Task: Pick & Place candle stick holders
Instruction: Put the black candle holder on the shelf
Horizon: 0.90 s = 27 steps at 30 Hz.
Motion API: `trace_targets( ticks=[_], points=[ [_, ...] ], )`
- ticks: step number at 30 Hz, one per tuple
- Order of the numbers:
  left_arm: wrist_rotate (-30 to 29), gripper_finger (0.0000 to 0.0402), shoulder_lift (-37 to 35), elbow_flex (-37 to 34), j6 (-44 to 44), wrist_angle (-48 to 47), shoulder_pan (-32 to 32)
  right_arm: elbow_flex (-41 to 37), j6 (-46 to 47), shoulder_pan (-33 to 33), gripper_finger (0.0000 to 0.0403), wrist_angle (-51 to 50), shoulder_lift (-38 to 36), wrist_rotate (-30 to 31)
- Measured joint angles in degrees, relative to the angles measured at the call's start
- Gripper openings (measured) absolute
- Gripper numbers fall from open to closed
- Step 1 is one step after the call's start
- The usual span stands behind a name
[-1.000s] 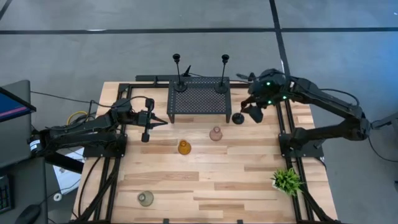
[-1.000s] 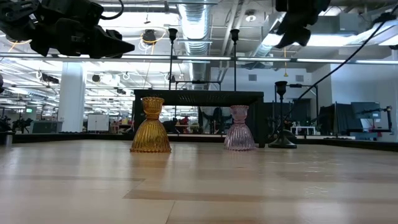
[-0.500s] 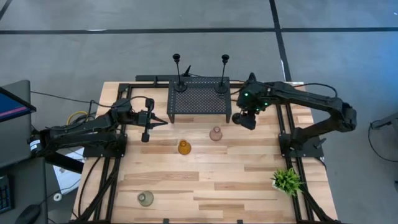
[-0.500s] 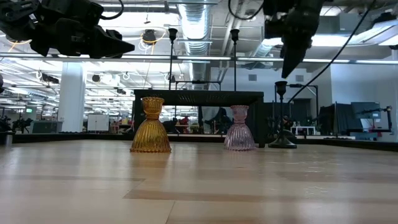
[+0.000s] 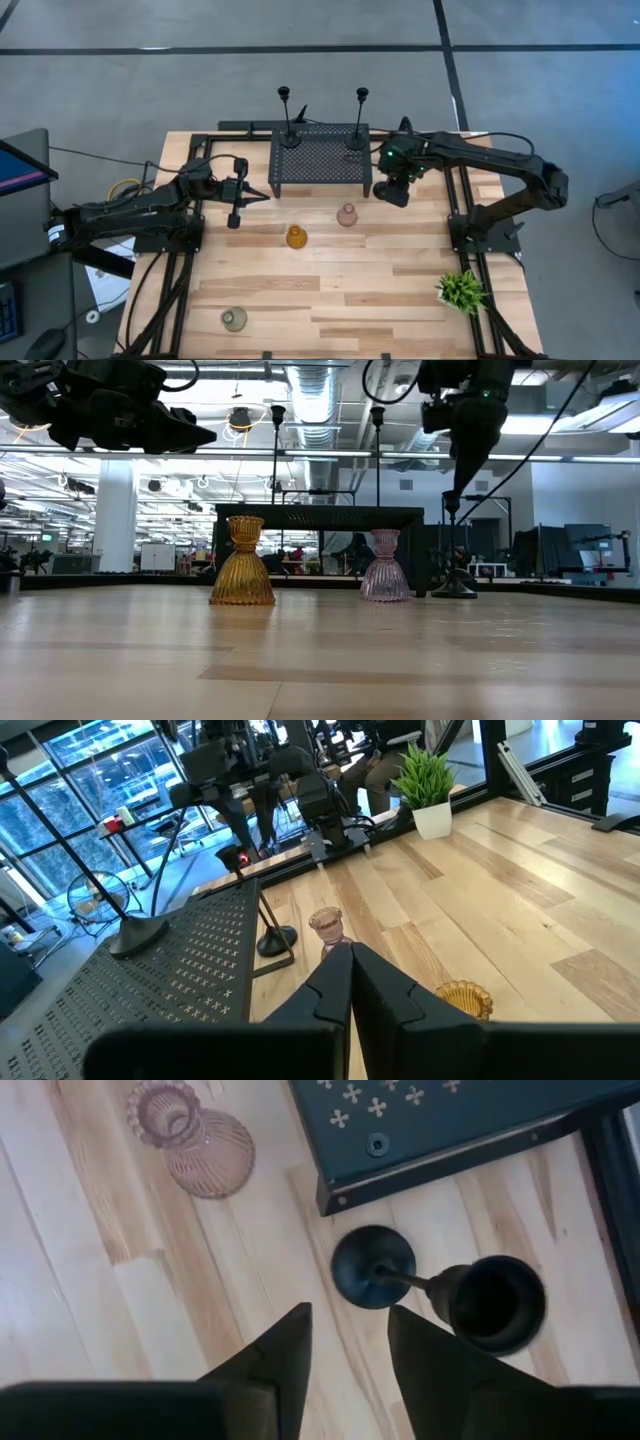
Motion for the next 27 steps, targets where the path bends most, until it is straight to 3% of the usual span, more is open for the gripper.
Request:
trace_targets(
  ticks=[13,27],
  points=[
    [-4.5,0.0007,0.0,0.0,0.0,-0.2,0.0,0.0,-3.1,0.0,0.0133,3.9,-3.3,13.0],
    [-4.5,0.0006,0.0,0.0,0.0,-0.5,0.0,0.0,-4.2,0.0,0.0159,2.7,3.6,11.5]
  ],
)
